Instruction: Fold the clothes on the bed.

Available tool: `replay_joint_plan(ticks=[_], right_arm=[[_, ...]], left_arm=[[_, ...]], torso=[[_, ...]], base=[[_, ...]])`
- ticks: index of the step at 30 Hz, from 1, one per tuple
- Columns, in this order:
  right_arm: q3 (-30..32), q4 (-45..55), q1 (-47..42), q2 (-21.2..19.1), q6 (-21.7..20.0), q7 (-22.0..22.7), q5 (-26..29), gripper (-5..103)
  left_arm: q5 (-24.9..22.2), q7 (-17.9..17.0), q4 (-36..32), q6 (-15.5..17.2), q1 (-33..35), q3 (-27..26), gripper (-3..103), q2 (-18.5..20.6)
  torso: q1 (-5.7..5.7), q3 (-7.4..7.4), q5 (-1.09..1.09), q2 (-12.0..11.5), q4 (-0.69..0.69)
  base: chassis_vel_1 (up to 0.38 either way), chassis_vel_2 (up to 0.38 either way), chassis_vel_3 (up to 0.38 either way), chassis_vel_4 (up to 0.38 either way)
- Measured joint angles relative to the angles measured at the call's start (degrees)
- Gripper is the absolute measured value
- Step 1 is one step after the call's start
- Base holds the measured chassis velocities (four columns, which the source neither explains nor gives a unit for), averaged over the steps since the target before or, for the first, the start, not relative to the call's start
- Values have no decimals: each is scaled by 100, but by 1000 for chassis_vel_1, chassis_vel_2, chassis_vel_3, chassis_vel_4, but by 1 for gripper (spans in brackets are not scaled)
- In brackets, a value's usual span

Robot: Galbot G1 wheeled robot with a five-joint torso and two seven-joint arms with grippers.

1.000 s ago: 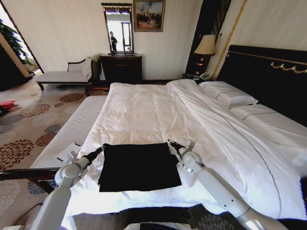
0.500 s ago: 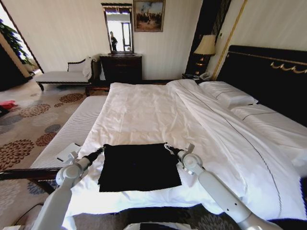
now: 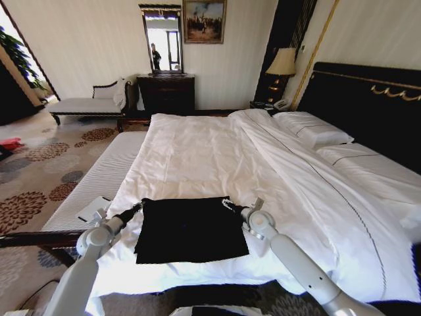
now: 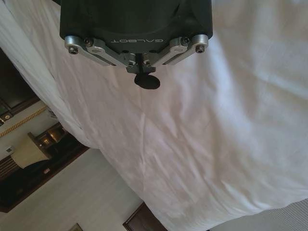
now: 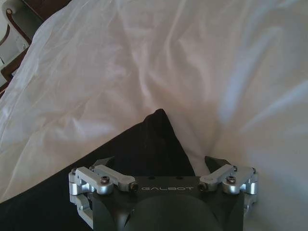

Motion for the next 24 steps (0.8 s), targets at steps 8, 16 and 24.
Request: replay_joint_plan(ticks=[8, 16, 24], right_arm=[[-83, -47, 68, 10, 24, -78, -41, 77], [-173, -97, 140, 19, 94, -111, -108, 50], [-279, -293, 238, 27, 246, -274, -350, 12]], left_arm=[[15, 1, -6, -1, 13, -5, 2, -9], [19, 5, -12, -9, 19, -16, 2, -16], [21, 7, -16, -19, 12, -17, 2, -21]], torso=[[0, 0, 0, 0, 0], [0, 0, 0, 0, 0], [0, 0, 1, 0, 0]], base=[[0, 0, 0, 0], [0, 0, 0, 0], [0, 0, 0, 0]])
